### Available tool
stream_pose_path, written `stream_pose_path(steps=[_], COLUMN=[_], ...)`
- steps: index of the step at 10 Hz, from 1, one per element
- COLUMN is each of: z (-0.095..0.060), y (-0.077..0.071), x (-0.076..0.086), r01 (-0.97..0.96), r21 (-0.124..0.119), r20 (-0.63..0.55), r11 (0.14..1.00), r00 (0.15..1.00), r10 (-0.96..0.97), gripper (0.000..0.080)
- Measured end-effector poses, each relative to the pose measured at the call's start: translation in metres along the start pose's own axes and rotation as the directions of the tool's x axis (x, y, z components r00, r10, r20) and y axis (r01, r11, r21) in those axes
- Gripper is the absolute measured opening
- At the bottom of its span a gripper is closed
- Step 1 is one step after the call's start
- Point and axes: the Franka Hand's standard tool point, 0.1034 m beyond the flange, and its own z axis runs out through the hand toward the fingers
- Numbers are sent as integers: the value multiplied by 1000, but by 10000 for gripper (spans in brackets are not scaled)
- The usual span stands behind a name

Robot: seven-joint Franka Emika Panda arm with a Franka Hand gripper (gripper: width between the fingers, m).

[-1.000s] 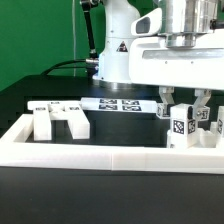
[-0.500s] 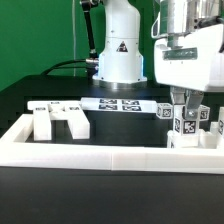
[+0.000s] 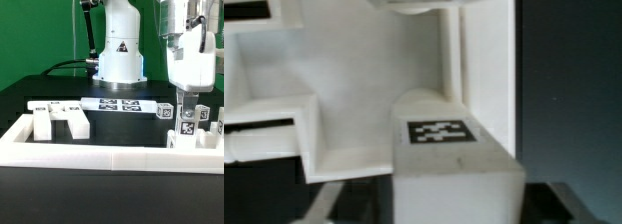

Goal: Assemble chair

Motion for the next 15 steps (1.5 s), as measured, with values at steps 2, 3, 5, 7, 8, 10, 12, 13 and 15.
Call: stream_pose_path(steps=[2,3,5,7,8,10,12,13,15], z=[-1,-1,-2,-2,-2,-1,-2,-2,-1], y=[-1,-2,-3,-3,-3,-3,-3,-3,-3], x=[0,0,0,2,2,1,2,1,1], r01=[94,215,425,666,740,862,932,947,978], r21=[-1,1,2,0,0,-3,-9,-10,-14], r20=[0,0,-1,-3,-3,-2,-4,-4,-3], r11=[996,977,905,746,673,508,363,321,208], r00=[996,977,905,746,673,508,363,321,208], r10=[-94,-215,-425,-666,-740,-862,-932,-947,-978], gripper=[511,618,648,649,649,649,649,649,649])
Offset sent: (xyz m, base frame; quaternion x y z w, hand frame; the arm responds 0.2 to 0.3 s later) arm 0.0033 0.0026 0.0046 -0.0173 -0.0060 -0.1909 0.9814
